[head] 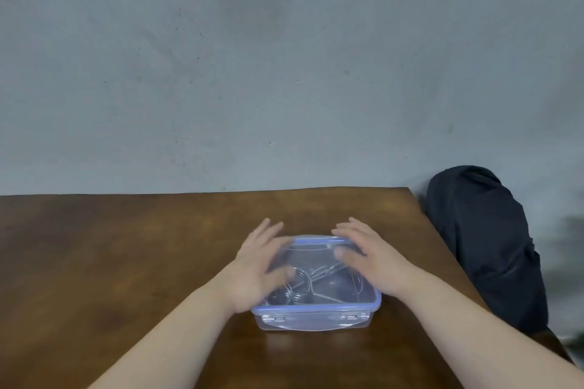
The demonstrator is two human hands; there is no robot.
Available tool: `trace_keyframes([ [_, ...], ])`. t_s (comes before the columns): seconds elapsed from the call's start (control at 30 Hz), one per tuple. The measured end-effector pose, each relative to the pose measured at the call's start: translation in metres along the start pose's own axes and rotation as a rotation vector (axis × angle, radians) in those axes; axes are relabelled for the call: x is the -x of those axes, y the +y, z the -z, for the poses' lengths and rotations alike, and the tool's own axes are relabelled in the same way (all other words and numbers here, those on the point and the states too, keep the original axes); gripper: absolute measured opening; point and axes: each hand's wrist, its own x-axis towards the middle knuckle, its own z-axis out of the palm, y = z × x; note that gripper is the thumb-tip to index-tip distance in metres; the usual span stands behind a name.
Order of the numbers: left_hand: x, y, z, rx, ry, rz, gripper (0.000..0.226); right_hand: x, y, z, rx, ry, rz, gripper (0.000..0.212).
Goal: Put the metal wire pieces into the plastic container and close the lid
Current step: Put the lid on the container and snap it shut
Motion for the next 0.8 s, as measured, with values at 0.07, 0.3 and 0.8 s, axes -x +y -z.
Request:
trace_keyframes([
  [0.07, 0.002, 0.008, 0.009, -0.279, -0.236, -0.022, 0.107, 0.004, -0.014, 0.014, 0.348, -0.251, 0.073, 0.105],
  [0.3, 0.003, 0.029, 0.012, -0.489, -0.330, 0.023, 0.133, 0.013, -0.047, 0.021, 0.684, -0.501, 0.005, 0.139],
  [0.8, 0.012, 0.026, 0.010, -0.369, -0.316, 0.076, 0.140, 0.030, -0.045, 0.008, 0.614, -0.401, 0.051, 0.135],
])
